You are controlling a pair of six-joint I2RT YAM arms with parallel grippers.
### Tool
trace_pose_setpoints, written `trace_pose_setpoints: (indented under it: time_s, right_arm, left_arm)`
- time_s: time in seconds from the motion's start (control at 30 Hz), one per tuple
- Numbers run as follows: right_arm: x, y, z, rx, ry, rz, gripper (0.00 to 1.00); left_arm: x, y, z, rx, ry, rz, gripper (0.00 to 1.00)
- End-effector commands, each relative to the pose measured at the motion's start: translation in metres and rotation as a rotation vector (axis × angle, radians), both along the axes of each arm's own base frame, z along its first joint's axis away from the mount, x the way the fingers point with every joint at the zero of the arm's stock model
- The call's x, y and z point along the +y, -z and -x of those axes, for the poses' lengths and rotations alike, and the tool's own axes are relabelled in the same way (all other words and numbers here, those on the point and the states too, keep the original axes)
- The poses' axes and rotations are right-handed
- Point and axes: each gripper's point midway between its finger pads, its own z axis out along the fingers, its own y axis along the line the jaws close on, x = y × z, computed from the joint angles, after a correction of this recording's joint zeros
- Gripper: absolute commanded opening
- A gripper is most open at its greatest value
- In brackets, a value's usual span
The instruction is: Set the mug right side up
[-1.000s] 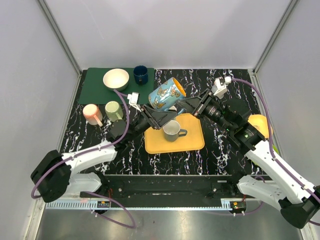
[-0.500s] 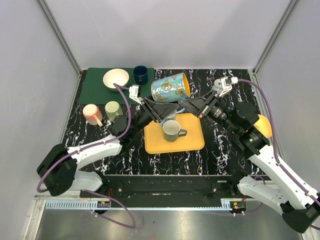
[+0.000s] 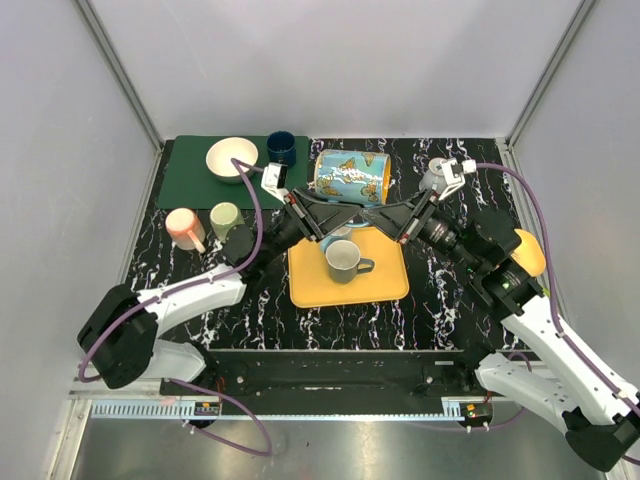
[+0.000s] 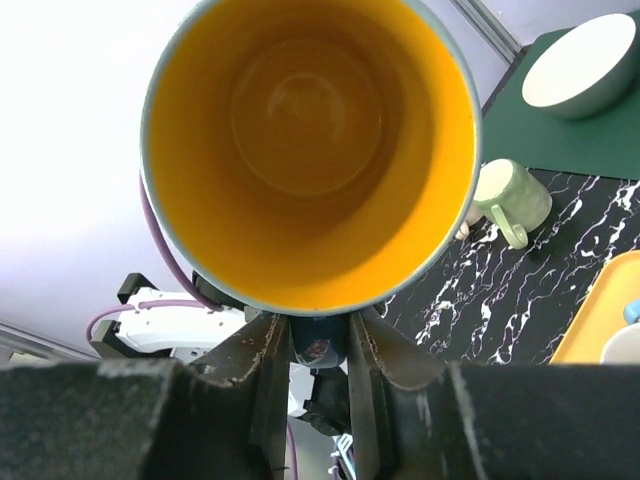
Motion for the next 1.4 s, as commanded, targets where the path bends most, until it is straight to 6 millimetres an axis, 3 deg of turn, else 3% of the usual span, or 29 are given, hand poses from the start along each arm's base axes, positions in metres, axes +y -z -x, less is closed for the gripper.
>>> trace_pose_setpoints:
  time_s: [0.0, 0.1, 0.13, 0.17, 0.2, 0.3, 0.4, 0.5, 0.53, 0.57, 0.6, 0.63, 0.67, 0.73, 0.77, 0.83, 0.87, 0.93, 0.97, 1.03, 1.07, 1.13, 1.37]
  right_arm:
    - [0.006, 0.01, 0.017, -0.014, -0.092, 0.053, 0.0]
    - [0.007, 0.005, 0.026, -0.049, -0.125, 0.059, 0.0]
    - [0.007, 0.003, 0.028, -0.071, -0.133, 0.068, 0.08]
    - [0.005, 0.004, 0.029, -0.063, -0.135, 0.083, 0.32]
    - [0.005, 0.002, 0.03, -0.073, -0.138, 0.087, 0.43]
    - [-0.001, -0.004, 0.032, -0.089, -0.116, 0.111, 0.62]
    - [-0.008, -0.007, 0.031, -0.098, -0.074, 0.147, 0.72]
    - [-0.025, -0.007, 0.027, -0.096, 0.013, 0.201, 0.77]
    - [-0.032, 0.0, 0.022, -0.083, 0.062, 0.236, 0.78]
    - [-0.037, 0.0, 0.02, -0.084, 0.089, 0.251, 0.79]
    - [-0.044, 0.0, 0.022, -0.089, 0.117, 0.257, 0.8]
    - [-0.052, 0.005, 0.018, -0.082, 0.161, 0.289, 0.81]
    - [-0.056, 0.007, 0.017, -0.08, 0.184, 0.297, 0.81]
    - [-0.069, 0.014, 0.014, -0.069, 0.245, 0.326, 0.82]
    - [-0.072, 0.018, 0.012, -0.063, 0.262, 0.343, 0.82]
    - [-0.076, 0.028, 0.01, -0.047, 0.283, 0.382, 0.81]
    - [-0.076, 0.032, 0.009, -0.042, 0.284, 0.395, 0.81]
    - [-0.078, 0.038, 0.003, -0.033, 0.304, 0.42, 0.81]
    - [-0.077, 0.042, 0.001, -0.028, 0.304, 0.43, 0.81]
    - [-0.075, 0.046, -0.002, -0.029, 0.303, 0.44, 0.81]
    - [-0.074, 0.049, -0.004, -0.026, 0.303, 0.446, 0.81]
    - [-0.072, 0.051, -0.006, -0.027, 0.297, 0.455, 0.81]
    - [-0.067, 0.062, -0.011, -0.031, 0.287, 0.474, 0.81]
  left_arm:
    - [0.026, -0.077, 0.036, -0.262, 0.047, 0.194, 0.0]
    - [0.03, -0.076, 0.047, -0.294, 0.103, 0.222, 0.0]
    - [0.03, -0.072, 0.047, -0.29, 0.107, 0.221, 0.0]
    - [0.032, -0.072, 0.048, -0.296, 0.106, 0.228, 0.0]
    - [0.033, -0.07, 0.048, -0.299, 0.1, 0.223, 0.0]
    - [0.04, -0.066, 0.047, -0.301, 0.063, 0.212, 0.0]
    - [0.048, -0.063, 0.043, -0.293, 0.019, 0.19, 0.0]
    - [0.056, -0.048, 0.023, -0.251, -0.075, 0.106, 0.0]
    - [0.07, -0.051, 0.02, -0.256, -0.136, 0.089, 0.0]
    - [0.068, -0.031, 0.003, -0.219, -0.206, -0.021, 0.0]
    - [0.082, -0.038, 0.007, -0.242, -0.268, -0.046, 0.0]
    - [0.091, -0.041, -0.005, -0.228, -0.362, -0.093, 0.0]
    - [0.091, -0.002, -0.026, -0.183, -0.451, -0.315, 0.0]
    - [0.12, -0.007, -0.036, -0.164, -0.627, -0.429, 0.0]
    - [0.13, 0.029, -0.043, -0.113, -0.672, -0.604, 0.0]
    - [0.165, 0.038, -0.047, -0.048, -0.821, -0.709, 0.0]
    - [0.179, 0.065, -0.046, -0.006, -0.846, -0.843, 0.0]
    - [0.208, 0.08, -0.043, 0.068, -0.941, -0.934, 0.0]
    - [0.22, 0.105, -0.037, 0.136, -0.946, -1.032, 0.0]
    - [0.244, 0.133, -0.037, 0.257, -1.014, -1.16, 0.0]
    - [0.254, 0.157, -0.028, 0.325, -0.998, -1.264, 0.0]
    - [0.266, 0.187, -0.024, 0.396, -1.015, -1.362, 0.0]
    - [0.29, 0.244, -0.014, 0.57, -1.062, -1.444, 0.0]
